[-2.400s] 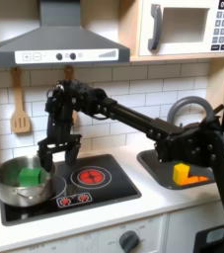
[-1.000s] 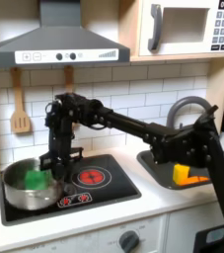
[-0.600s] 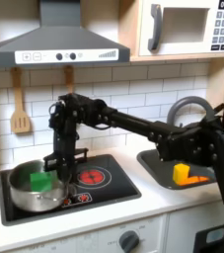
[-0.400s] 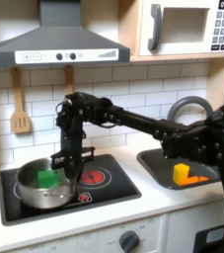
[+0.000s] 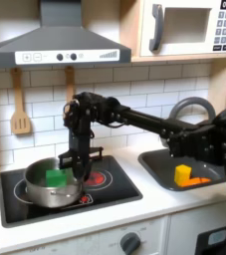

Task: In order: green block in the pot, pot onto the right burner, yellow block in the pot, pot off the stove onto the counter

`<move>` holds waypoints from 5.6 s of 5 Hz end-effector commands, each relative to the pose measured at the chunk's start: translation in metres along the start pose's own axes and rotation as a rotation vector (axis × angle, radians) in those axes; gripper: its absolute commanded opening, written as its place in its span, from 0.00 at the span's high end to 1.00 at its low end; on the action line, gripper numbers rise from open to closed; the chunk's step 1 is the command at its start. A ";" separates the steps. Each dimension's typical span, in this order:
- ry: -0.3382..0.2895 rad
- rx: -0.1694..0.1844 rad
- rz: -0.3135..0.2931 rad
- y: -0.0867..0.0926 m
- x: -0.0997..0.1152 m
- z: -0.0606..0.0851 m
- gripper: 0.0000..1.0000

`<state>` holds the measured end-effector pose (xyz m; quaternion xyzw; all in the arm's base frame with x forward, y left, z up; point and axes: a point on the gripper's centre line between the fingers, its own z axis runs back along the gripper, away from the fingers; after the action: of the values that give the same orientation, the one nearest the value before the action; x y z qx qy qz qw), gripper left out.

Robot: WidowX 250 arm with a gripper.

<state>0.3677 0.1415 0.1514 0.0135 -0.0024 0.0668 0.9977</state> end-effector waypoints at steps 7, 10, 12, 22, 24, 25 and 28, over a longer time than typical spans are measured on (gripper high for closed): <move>0.019 -0.045 -0.171 -0.070 -0.020 0.004 1.00; 0.008 -0.042 -0.204 -0.080 -0.018 0.005 1.00; 0.016 -0.032 -0.203 -0.080 -0.019 0.005 0.00; -0.065 -0.094 -0.451 -0.175 -0.057 0.047 0.00; -0.052 -0.129 -0.490 -0.198 -0.072 0.038 0.00; -0.066 -0.142 -0.488 -0.204 -0.076 0.035 0.00; -0.106 -0.143 -0.507 -0.203 -0.079 0.040 0.00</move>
<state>0.3166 -0.0714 0.1855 -0.0533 -0.0558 -0.1864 0.9794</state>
